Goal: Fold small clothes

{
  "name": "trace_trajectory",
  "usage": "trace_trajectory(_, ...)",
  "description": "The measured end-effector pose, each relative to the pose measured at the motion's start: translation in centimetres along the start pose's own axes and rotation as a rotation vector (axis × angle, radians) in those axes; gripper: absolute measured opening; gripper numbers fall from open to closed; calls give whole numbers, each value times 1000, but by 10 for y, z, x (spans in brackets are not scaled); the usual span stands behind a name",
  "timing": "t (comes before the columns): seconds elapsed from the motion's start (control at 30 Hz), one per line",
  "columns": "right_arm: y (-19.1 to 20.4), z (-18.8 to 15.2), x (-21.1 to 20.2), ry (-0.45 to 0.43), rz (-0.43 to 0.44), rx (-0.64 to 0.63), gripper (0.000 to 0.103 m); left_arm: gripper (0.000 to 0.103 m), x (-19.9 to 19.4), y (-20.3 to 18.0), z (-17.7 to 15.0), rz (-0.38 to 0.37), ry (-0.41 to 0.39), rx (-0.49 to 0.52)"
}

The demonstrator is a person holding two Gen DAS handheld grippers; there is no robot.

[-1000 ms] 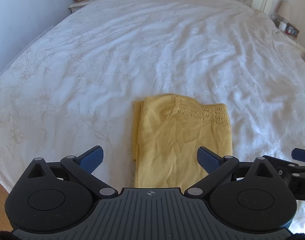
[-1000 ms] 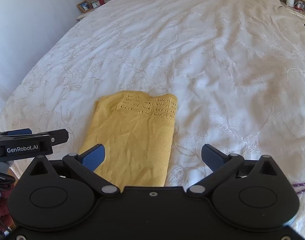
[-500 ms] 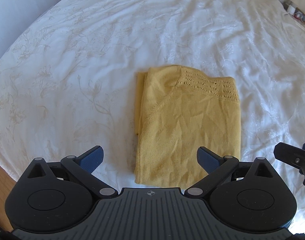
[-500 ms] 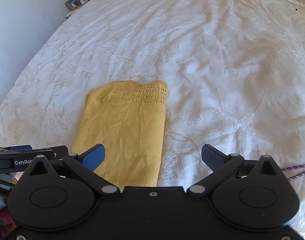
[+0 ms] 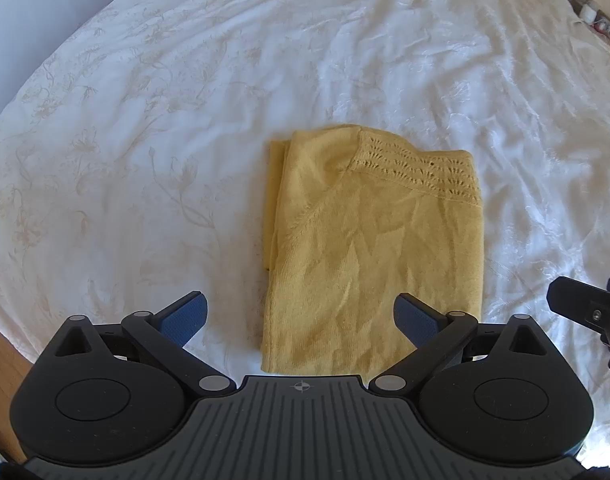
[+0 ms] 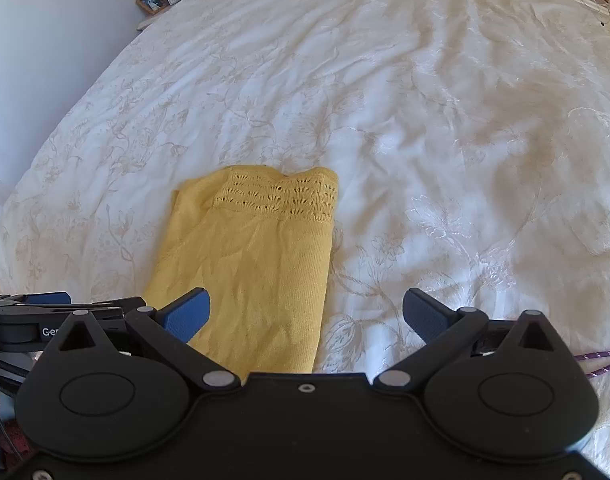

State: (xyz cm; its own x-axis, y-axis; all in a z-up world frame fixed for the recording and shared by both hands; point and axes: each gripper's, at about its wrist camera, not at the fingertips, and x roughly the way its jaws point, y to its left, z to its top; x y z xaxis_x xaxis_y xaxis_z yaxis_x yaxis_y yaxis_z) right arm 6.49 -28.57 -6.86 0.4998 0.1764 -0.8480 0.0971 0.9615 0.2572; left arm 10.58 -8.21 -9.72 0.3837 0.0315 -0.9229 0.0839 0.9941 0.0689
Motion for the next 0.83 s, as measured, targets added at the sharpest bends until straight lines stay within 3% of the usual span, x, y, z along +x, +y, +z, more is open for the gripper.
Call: trace_trajectory(0.83, -3, 6, 14, 45, 3, -6, 102, 101, 7, 5, 10, 15, -3, 8)
